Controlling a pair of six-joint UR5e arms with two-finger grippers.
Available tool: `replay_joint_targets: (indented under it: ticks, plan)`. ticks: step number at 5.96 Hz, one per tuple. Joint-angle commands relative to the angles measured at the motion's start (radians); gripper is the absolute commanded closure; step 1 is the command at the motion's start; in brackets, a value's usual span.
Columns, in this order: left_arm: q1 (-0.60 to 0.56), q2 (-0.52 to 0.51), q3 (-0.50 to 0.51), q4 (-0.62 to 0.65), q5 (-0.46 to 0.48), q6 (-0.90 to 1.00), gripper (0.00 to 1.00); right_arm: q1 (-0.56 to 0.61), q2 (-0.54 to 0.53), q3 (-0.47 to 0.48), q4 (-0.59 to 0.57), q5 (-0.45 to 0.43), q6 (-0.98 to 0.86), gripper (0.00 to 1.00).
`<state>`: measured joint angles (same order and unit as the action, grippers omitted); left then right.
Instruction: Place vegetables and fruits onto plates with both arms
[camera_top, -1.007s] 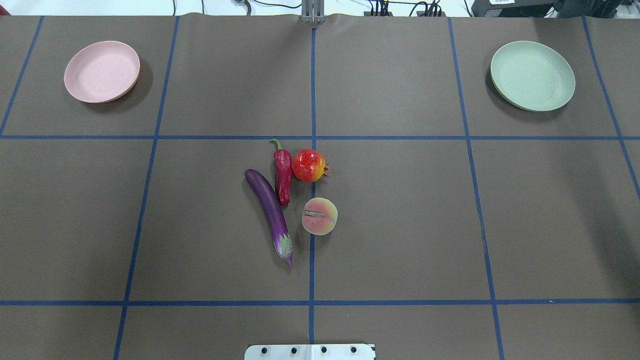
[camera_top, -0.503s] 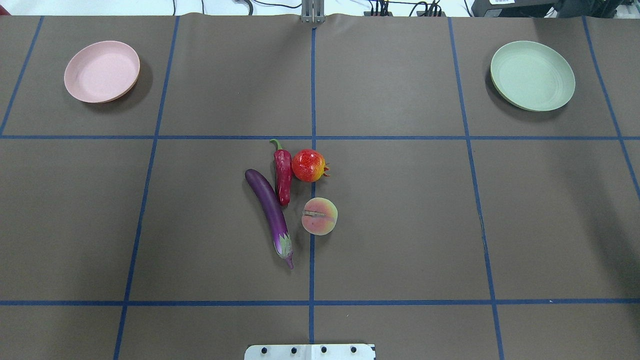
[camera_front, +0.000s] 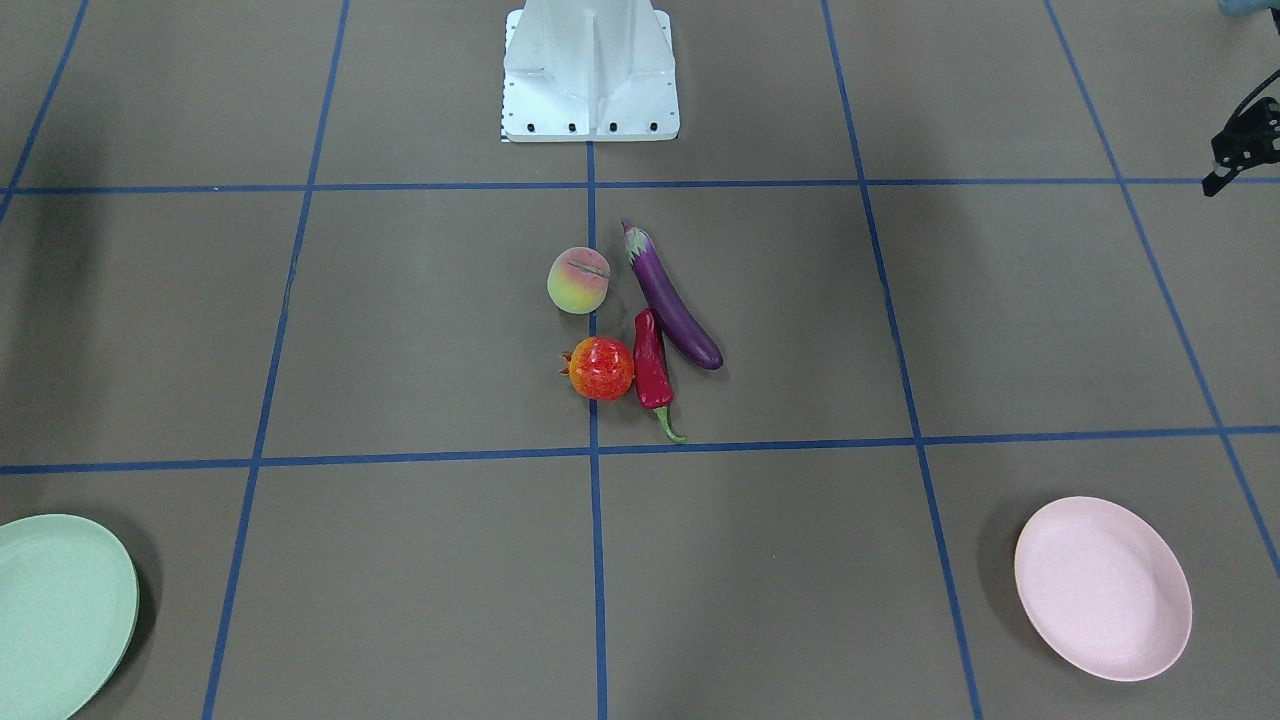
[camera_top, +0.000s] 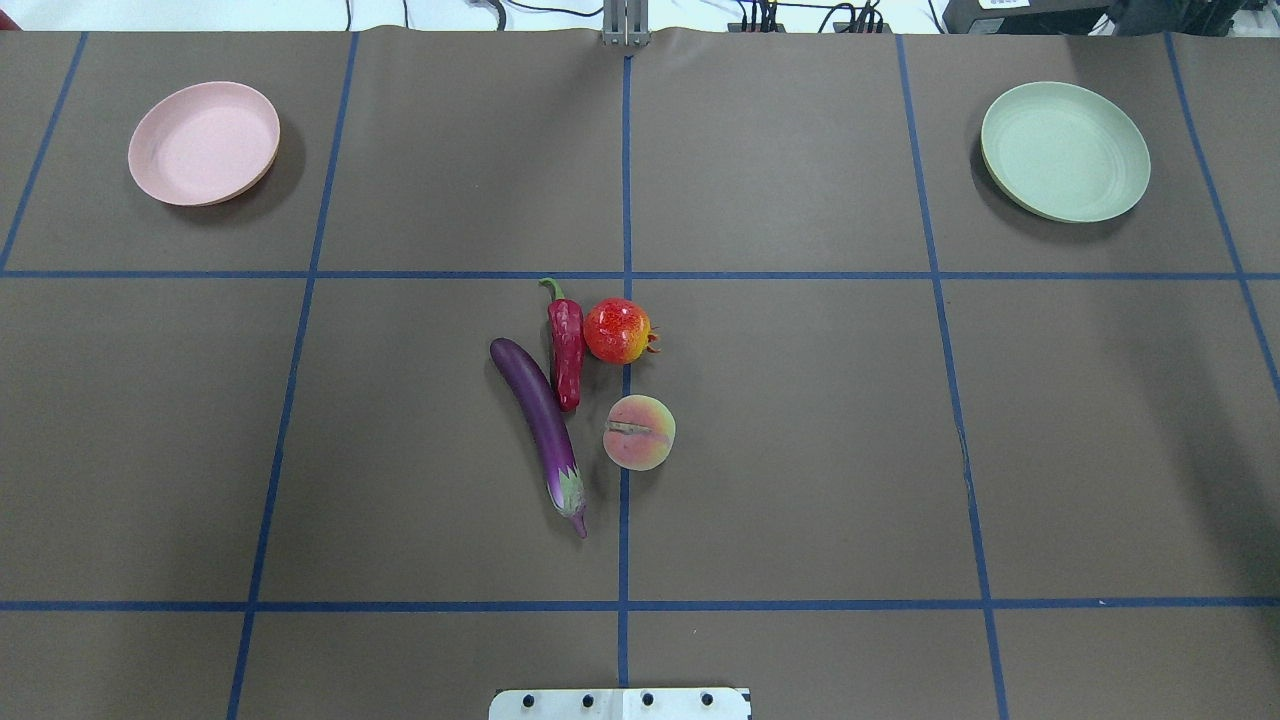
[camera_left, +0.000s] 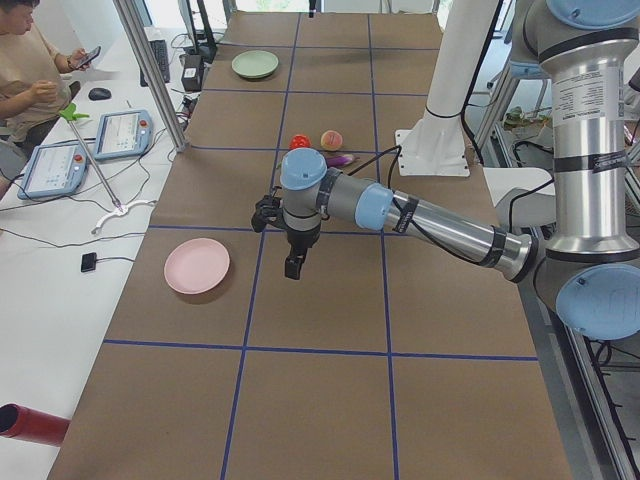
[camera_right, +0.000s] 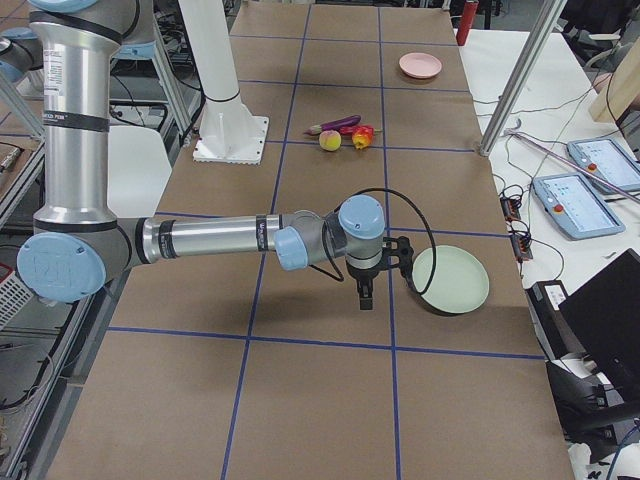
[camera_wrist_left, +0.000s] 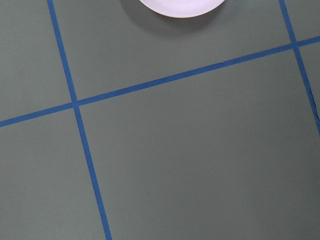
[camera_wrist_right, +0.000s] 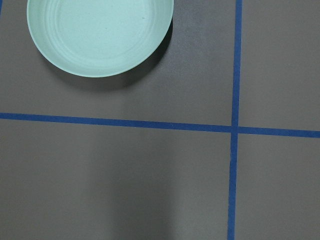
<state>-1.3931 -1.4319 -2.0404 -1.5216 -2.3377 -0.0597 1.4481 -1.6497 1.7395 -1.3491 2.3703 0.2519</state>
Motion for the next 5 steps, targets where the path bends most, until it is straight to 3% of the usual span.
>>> replay_joint_targets:
  ticks: [1,5]
  plan:
    - [0.0,0.019,-0.006,-0.005,0.0,0.001,0.0,0.0,-0.002,0.003,0.001,0.001,0.004,0.0]
    - [0.003,0.015,-0.004,-0.023,-0.002,-0.002,0.0,-0.008,-0.002,-0.003,0.071,0.007,0.012,0.0]
